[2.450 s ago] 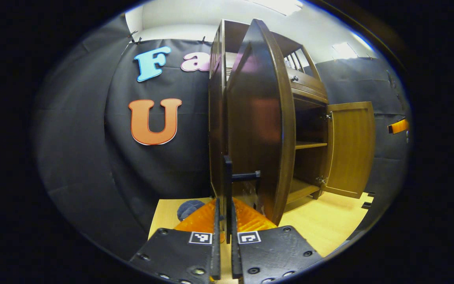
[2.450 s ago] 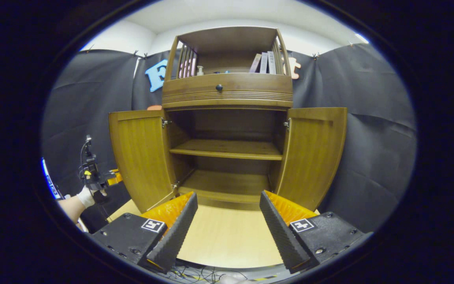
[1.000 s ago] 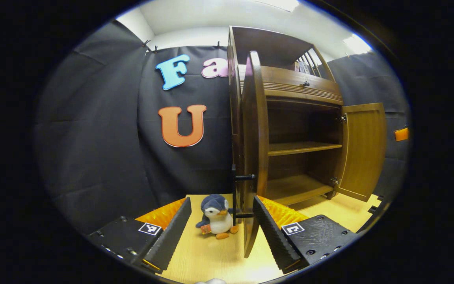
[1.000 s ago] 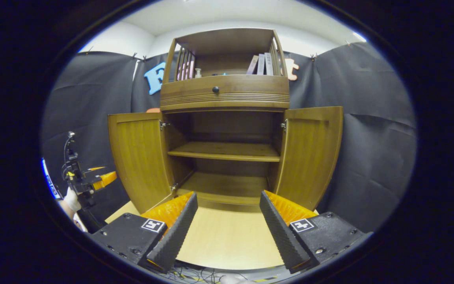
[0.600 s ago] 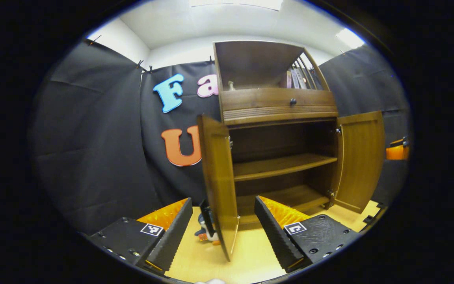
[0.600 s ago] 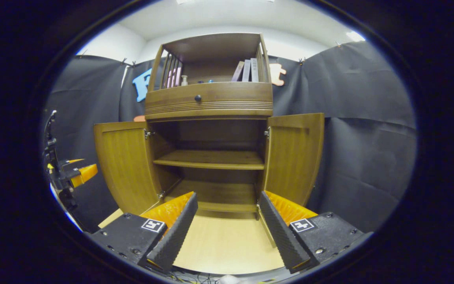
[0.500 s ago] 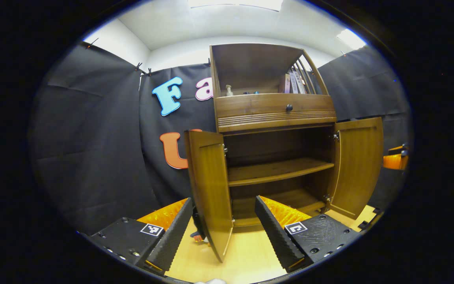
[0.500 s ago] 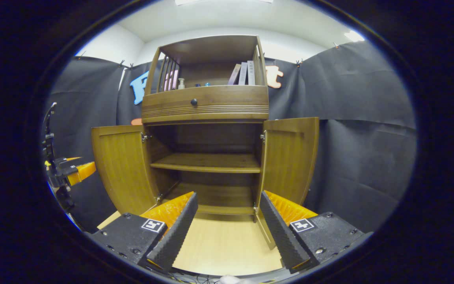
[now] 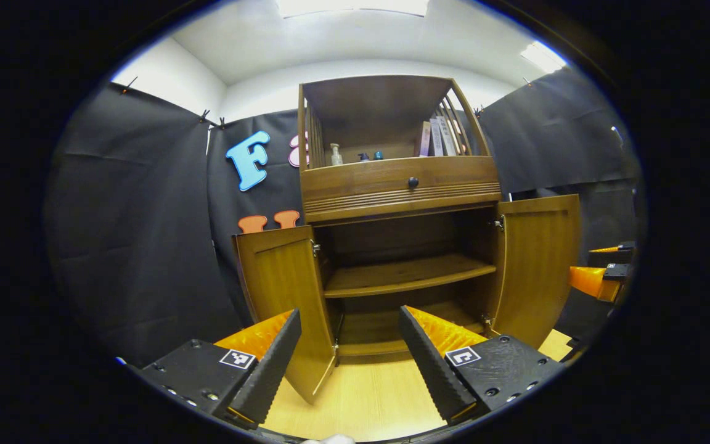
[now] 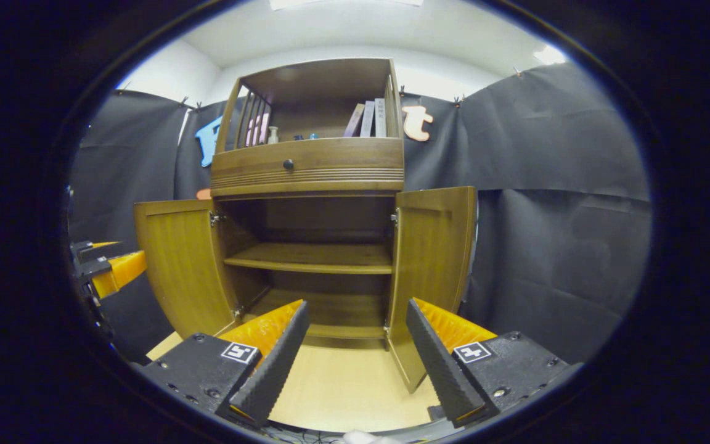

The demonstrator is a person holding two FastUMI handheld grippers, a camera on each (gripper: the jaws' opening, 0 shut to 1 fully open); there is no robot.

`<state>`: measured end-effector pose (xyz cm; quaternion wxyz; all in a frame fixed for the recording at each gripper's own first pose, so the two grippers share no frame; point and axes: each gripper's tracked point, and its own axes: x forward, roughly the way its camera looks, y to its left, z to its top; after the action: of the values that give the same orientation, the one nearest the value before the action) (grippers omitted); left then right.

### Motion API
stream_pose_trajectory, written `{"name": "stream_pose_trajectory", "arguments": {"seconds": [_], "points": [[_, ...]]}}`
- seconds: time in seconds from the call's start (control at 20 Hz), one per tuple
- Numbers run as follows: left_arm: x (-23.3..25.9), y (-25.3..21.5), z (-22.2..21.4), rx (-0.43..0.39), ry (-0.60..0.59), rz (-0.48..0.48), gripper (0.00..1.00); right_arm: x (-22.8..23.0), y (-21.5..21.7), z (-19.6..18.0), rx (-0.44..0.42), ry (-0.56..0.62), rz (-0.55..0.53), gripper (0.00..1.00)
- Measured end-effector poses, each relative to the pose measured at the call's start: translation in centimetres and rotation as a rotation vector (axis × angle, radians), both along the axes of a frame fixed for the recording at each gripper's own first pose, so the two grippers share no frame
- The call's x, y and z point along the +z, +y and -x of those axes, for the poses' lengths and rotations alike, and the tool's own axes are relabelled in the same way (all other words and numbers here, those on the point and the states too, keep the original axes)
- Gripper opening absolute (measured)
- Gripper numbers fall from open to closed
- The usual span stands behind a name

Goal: Open the right door of the double-door shoe cabinet with the right hand, and open the left door with the left hand.

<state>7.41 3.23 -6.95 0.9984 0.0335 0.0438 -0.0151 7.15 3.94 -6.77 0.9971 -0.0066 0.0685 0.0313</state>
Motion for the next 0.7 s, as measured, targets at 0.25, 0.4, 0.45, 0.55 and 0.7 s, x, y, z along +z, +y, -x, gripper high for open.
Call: {"name": "stream_pose_trajectory", "arguments": {"seconds": [0.25, 0.4, 0.45, 0.55, 0.7], "points": [[0.1, 0.1, 1.0, 0.024, 0.007, 0.038, 0.96, 0.6, -0.1, 0.5, 0.002, -0.021, 0.012, 1.0], [0.4, 0.9, 1.3, 0.049, 0.004, 0.036, 0.96, 0.9, 0.3, 0.4, 0.013, -0.028, 0.018, 1.0], [0.3, 1.0, 1.4, 0.053, 0.007, 0.039, 0.96, 0.9, 0.3, 0.5, 0.015, -0.028, 0.018, 1.0], [0.3, 1.2, 1.6, 0.063, 0.008, 0.034, 0.96, 1.0, 0.5, 0.6, 0.019, -0.031, 0.019, 1.0], [0.4, 1.4, 1.9, 0.069, 0.01, 0.032, 0.96, 1.1, 0.5, 0.8, 0.026, -0.039, 0.022, 1.0]]}}
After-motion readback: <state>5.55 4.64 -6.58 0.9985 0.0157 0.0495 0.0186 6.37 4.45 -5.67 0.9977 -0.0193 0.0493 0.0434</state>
